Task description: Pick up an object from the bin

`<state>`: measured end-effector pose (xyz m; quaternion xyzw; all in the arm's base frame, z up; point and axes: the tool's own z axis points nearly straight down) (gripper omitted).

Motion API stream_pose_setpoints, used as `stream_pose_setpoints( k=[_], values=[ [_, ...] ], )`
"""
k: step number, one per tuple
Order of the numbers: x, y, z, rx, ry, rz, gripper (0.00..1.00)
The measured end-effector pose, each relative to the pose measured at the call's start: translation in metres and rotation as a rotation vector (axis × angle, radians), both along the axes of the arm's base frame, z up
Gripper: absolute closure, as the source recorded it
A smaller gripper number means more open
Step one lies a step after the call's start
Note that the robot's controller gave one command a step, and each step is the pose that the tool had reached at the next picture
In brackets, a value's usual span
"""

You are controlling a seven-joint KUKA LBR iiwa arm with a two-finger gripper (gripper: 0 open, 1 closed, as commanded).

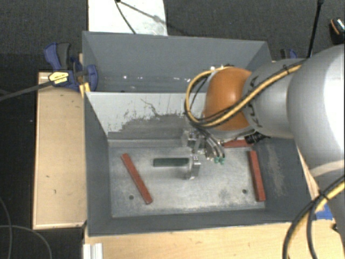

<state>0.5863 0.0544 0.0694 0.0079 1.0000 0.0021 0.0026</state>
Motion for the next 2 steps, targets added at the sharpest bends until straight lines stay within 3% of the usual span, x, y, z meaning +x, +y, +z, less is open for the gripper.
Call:
stream_pose_setpoints(
  k=[1,2],
  values=[
    [-0.001,-0.006,0.002,-0.004,0.001,-0.002,1.00],
    [0.008,-0.008,0.155,-0.006,-0.006,0.322,1.00]
  ],
)
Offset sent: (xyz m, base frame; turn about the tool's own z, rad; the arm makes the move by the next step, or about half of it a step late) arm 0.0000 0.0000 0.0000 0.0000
